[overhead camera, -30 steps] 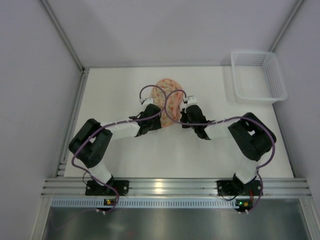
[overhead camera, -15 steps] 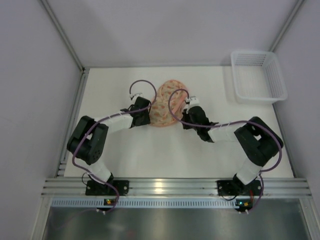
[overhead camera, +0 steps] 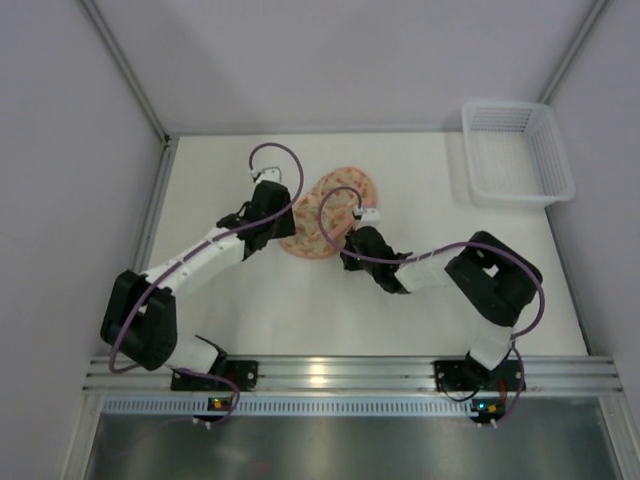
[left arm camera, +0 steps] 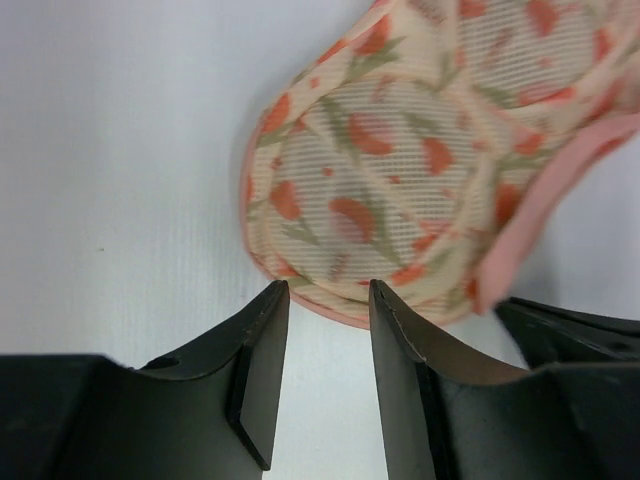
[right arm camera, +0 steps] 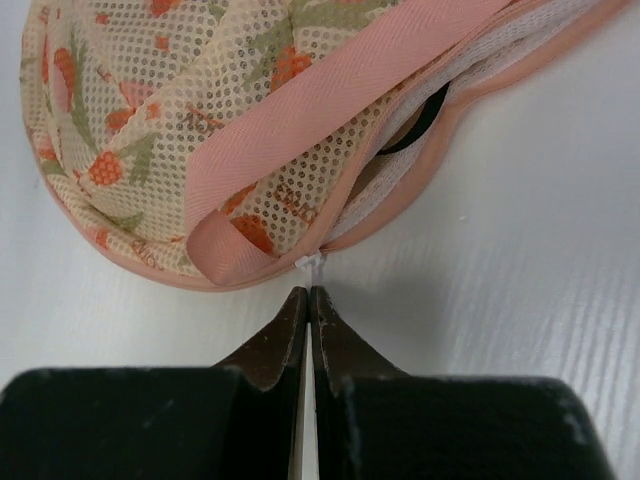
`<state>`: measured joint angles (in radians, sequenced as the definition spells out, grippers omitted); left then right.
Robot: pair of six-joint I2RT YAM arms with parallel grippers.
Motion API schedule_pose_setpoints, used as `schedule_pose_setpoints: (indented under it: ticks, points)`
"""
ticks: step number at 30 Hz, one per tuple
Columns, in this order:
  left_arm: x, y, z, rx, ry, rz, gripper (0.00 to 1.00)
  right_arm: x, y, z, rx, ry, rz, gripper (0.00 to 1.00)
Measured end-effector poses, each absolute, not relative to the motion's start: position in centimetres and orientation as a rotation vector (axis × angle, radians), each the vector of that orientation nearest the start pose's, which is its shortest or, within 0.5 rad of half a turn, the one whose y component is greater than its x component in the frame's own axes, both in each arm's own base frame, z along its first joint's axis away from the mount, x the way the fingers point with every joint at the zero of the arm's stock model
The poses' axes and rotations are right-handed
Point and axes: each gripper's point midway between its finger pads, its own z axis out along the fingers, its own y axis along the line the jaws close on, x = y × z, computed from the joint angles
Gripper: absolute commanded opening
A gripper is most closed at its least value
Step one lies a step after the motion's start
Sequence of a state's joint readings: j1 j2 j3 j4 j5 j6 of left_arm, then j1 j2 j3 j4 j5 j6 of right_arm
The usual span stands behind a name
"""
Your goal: Place the bra in the laundry bag and zip it closed
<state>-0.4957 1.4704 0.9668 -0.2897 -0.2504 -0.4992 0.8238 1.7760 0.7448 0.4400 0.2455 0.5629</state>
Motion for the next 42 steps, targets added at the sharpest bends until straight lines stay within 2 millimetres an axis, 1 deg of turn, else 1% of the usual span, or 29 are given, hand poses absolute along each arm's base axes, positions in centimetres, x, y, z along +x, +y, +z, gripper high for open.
schedule_pose_setpoints:
  ticks: [2,3,5,6,8,9,11,13,14,16,18,23,27,30,34,36,42]
  points:
    - [34.6,-17.3,13.4,-0.112,2.272,-0.259,0.44,31.3,31.4,2.5,-0.096,2.194,0.559,0.0]
    - [34.4,-17.8,14.1,-0.11,2.253,-0.282,0.44,31.3,31.6,2.5,-0.064,2.196,0.565,0.0]
    - [34.0,-18.9,14.4,-0.105,2.245,-0.309,0.43,31.3,32.0,2.6,-0.016,2.199,0.572,0.0]
    - [33.7,-19.5,13.9,-0.105,2.252,-0.321,0.43,31.3,32.2,2.6,0.006,2.202,0.572,0.0]
    - [33.1,-20.3,12.3,-0.107,2.283,-0.324,0.43,31.6,32.7,2.7,0.048,2.205,0.576,0.0]
    - [32.7,-20.6,11.0,-0.11,2.308,-0.316,0.43,31.7,32.9,2.7,0.067,2.206,0.579,0.0]
    - [31.8,-20.6,8.6,-0.119,2.359,-0.281,0.43,32.0,33.2,2.6,0.096,2.211,0.581,0.0]
    - [31.2,-20.8,6.8,-0.123,2.393,-0.25,0.43,32.2,33.3,2.5,0.115,2.212,0.58,0.0]
    - [31.0,-20.8,6.0,-0.128,2.404,-0.236,0.42,32.2,33.3,2.5,0.12,2.213,0.58,0.0]
    - [31.1,-21.0,5.0,-0.141,2.406,-0.221,0.42,32.2,33.3,2.4,0.125,2.213,0.581,0.0]
    - [31.3,-21.0,4.6,-0.155,2.399,-0.213,0.42,32.2,33.4,2.4,0.126,2.211,0.583,0.0]
    - [32.6,-21.5,5.2,-0.187,2.34,-0.234,0.42,32.3,33.5,2.5,0.124,2.205,0.592,0.0]
    - [33.1,-21.6,5.1,-0.197,2.319,-0.232,0.42,32.3,33.6,2.5,0.123,2.203,0.596,0.0]
    - [33.5,-21.5,4.6,-0.204,2.311,-0.216,0.42,32.4,33.8,2.5,0.119,2.198,0.605,0.0]
    - [34.0,-21.6,2.6,-0.212,2.322,-0.183,0.4,32.5,34.0,2.5,0.094,2.189,0.608,0.0]
    - [34.5,-21.7,2.6,-0.229,2.298,-0.185,0.4,32.6,34.0,2.5,0.072,2.182,0.6,0.0]
    - [34.7,-21.6,2.5,-0.3,2.285,-0.194,0.39,32.8,33.7,2.5,-0.002,2.165,0.552,0.0]
